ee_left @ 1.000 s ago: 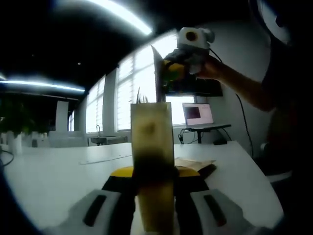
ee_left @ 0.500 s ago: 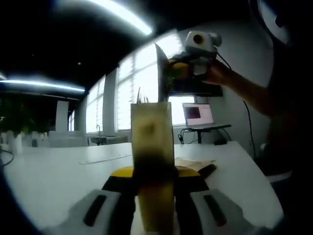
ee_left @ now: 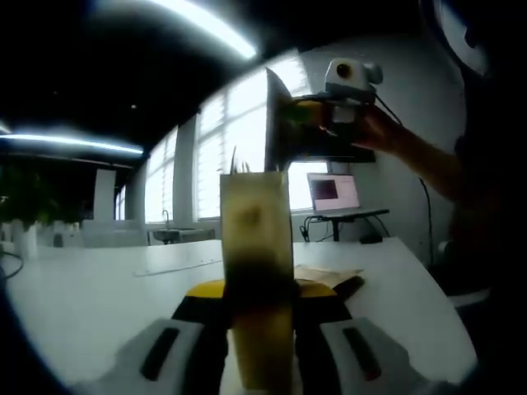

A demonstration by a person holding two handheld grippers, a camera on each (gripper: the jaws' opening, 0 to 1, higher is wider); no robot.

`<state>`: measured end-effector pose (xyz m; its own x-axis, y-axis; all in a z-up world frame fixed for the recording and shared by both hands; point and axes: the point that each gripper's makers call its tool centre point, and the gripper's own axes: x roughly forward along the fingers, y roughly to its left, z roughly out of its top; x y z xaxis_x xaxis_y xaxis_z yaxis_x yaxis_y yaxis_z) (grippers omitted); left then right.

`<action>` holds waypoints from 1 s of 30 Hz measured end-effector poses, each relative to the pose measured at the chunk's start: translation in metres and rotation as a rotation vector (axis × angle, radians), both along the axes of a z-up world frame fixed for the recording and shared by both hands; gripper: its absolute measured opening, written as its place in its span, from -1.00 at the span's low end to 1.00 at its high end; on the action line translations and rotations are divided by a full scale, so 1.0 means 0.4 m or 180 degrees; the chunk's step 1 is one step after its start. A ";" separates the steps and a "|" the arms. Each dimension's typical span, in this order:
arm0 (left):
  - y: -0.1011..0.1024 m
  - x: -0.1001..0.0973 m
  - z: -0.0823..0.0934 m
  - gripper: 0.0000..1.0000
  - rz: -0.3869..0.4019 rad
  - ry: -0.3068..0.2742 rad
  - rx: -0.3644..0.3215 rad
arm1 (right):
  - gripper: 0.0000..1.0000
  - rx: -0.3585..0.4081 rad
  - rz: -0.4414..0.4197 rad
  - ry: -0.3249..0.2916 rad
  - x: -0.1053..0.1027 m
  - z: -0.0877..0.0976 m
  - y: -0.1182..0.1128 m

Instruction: Extract single mask from mask box in order stack masks on table

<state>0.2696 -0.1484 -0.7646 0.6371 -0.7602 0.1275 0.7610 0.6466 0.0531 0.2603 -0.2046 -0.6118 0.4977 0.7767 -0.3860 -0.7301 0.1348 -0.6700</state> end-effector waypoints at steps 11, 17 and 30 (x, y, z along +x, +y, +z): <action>0.000 0.000 0.001 -0.36 0.0008 0.0005 -0.0007 | -1.00 0.0178 -0.0121 -0.0197 -0.002 0.051 -0.021; 0.000 0.001 0.000 -0.36 0.0010 0.0005 -0.0007 | -1.00 0.0363 -0.0179 -0.0261 -0.011 0.087 -0.035; -0.003 -0.001 0.001 -0.36 0.0008 0.0001 0.0000 | -1.00 0.0704 -0.0226 -0.0321 -0.044 0.148 -0.057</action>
<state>0.2693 -0.1496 -0.7643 0.6391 -0.7585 0.1273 0.7593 0.6486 0.0530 0.2428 -0.2275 -0.5524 0.5814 0.7985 -0.1562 -0.6446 0.3348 -0.6873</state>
